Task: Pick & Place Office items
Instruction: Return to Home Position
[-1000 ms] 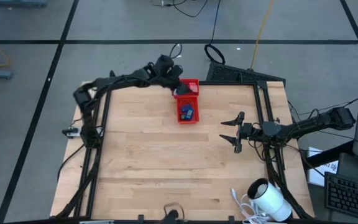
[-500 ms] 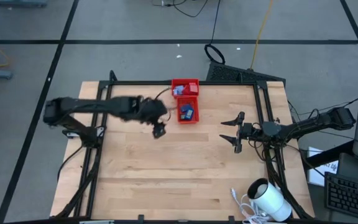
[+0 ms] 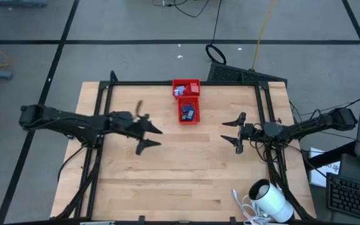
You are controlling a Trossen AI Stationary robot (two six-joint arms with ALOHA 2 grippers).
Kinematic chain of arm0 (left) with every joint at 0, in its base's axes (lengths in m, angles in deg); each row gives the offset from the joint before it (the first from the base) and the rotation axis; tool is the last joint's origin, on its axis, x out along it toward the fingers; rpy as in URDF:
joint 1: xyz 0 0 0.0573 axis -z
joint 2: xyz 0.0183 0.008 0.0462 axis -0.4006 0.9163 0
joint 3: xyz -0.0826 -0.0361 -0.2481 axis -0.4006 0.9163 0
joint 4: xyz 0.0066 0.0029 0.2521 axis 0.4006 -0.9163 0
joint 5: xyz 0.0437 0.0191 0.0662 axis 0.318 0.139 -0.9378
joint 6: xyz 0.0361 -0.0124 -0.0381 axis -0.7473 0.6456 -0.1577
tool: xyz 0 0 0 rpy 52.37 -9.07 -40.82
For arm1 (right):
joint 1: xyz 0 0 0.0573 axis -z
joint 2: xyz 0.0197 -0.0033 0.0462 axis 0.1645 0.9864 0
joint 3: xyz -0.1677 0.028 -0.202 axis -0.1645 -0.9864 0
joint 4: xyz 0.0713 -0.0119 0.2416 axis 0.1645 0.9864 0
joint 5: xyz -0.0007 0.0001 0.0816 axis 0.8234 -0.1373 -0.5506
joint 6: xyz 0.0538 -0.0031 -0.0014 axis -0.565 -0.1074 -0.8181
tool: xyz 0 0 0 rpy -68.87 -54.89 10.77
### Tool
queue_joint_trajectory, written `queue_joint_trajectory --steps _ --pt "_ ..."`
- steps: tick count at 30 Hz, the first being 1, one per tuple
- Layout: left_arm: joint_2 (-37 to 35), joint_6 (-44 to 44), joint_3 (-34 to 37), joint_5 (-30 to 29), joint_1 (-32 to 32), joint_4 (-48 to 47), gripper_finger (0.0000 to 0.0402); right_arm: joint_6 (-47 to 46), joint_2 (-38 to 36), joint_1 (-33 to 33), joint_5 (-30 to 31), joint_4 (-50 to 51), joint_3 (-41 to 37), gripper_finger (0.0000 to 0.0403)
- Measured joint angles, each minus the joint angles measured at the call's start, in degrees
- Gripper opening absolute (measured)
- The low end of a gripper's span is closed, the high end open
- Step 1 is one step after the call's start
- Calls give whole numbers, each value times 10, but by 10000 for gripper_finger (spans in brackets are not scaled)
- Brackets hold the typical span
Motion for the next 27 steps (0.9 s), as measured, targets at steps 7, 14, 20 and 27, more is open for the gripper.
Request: queue_joint_trajectory --steps 7,14,20,27 --pt "-210 -11 84 1 -29 6 267 0 0 0 0 0 0 263" --pt "-402 -44 96 11 -36 -93 267 0 0 0 0 0 0 263" --pt "-505 -67 96 11 -35 -153 267 0 0 0 0 0 0 263" --pt "-540 -67 114 0 -35 -170 267 0 0 0 0 0 0 263"
